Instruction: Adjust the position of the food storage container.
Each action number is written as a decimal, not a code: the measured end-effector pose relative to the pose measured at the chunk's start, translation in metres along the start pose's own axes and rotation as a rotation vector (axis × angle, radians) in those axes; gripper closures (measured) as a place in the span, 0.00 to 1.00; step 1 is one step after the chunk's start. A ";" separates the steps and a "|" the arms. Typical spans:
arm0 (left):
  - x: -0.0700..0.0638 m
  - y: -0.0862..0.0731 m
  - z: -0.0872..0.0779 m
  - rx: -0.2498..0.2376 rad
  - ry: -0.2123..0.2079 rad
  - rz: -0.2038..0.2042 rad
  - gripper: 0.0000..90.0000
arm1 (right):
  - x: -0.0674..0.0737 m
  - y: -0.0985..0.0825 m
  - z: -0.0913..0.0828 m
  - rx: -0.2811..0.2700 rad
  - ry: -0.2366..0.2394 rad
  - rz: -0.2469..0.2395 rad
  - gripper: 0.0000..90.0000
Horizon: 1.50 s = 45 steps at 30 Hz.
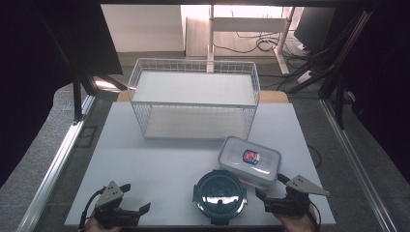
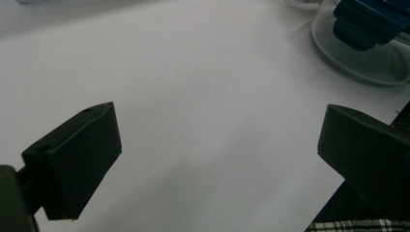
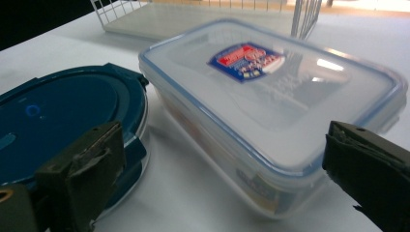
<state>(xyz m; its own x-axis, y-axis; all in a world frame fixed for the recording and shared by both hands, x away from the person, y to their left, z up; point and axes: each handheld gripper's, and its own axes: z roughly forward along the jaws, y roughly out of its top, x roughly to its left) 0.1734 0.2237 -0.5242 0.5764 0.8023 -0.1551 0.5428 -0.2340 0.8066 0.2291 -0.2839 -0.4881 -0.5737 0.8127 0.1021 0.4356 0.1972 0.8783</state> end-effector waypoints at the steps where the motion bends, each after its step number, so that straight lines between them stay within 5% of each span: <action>1: 0.000 0.000 0.000 -0.006 -0.001 0.005 0.01 | 0.000 0.000 0.000 0.000 0.000 0.000 0.04; 14: 0.002 -0.001 0.000 -0.021 -0.045 0.003 0.03 | 0.003 0.003 -0.005 -0.009 -0.030 -0.042 0.21; 22: 0.002 -0.002 0.001 -0.009 -0.054 0.001 0.03 | 0.003 0.004 -0.006 0.007 -0.005 -0.042 0.33; 30: 0.003 -0.002 0.002 -0.006 -0.077 -0.015 0.03 | 0.008 0.008 -0.009 0.048 0.079 -0.067 0.66; 35: 0.001 0.002 0.001 -0.030 -0.131 -0.046 0.05 | 0.022 0.008 0.000 0.160 0.172 -0.111 0.95; 41: -0.010 0.005 0.001 -0.003 -0.143 0.007 0.22 | 0.033 0.007 0.006 0.211 0.225 -0.143 0.99; 45: -0.010 0.006 0.002 0.007 -0.179 -0.003 0.37 | 0.034 0.006 0.008 0.227 0.242 -0.140 0.99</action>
<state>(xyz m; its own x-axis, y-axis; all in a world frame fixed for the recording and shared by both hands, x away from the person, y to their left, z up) 0.1715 0.2132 -0.5189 0.6742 0.6924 -0.2567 0.5481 -0.2361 0.8024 0.2178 -0.2510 -0.4829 -0.7742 0.6215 0.1196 0.4687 0.4360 0.7683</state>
